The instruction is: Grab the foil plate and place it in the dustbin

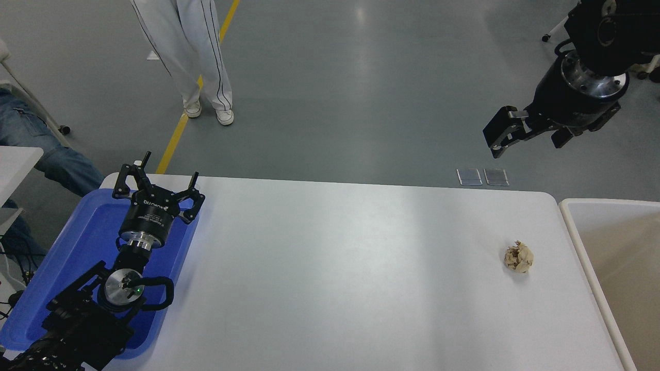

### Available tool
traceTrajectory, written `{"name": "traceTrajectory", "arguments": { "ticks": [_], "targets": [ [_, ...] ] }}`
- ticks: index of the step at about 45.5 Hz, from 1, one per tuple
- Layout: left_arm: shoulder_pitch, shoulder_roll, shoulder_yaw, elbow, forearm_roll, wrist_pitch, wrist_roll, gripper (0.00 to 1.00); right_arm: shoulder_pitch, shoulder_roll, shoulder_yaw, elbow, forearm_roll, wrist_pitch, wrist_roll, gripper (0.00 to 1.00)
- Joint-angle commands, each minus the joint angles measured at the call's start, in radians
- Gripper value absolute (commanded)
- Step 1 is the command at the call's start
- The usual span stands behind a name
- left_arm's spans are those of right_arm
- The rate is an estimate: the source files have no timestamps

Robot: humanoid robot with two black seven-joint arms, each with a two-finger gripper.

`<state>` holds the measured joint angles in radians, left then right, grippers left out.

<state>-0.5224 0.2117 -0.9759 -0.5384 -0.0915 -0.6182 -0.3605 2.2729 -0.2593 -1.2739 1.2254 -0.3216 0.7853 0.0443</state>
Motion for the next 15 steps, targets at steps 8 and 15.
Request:
{"name": "traceTrajectory", "arguments": {
  "ticks": [8, 15],
  "targets": [
    [0.001, 0.0, 0.0, 0.0, -0.001, 0.0, 0.0, 1.0, 0.002, 0.028, -0.105, 0.0, 0.004, 0.0, 0.002, 1.0],
    [0.001, 0.0, 0.0, 0.0, -0.001, -0.002, 0.0, 1.0, 0.002, 0.026, -0.117, 0.0, 0.007, 0.0, 0.0, 1.0]
  ]
}}
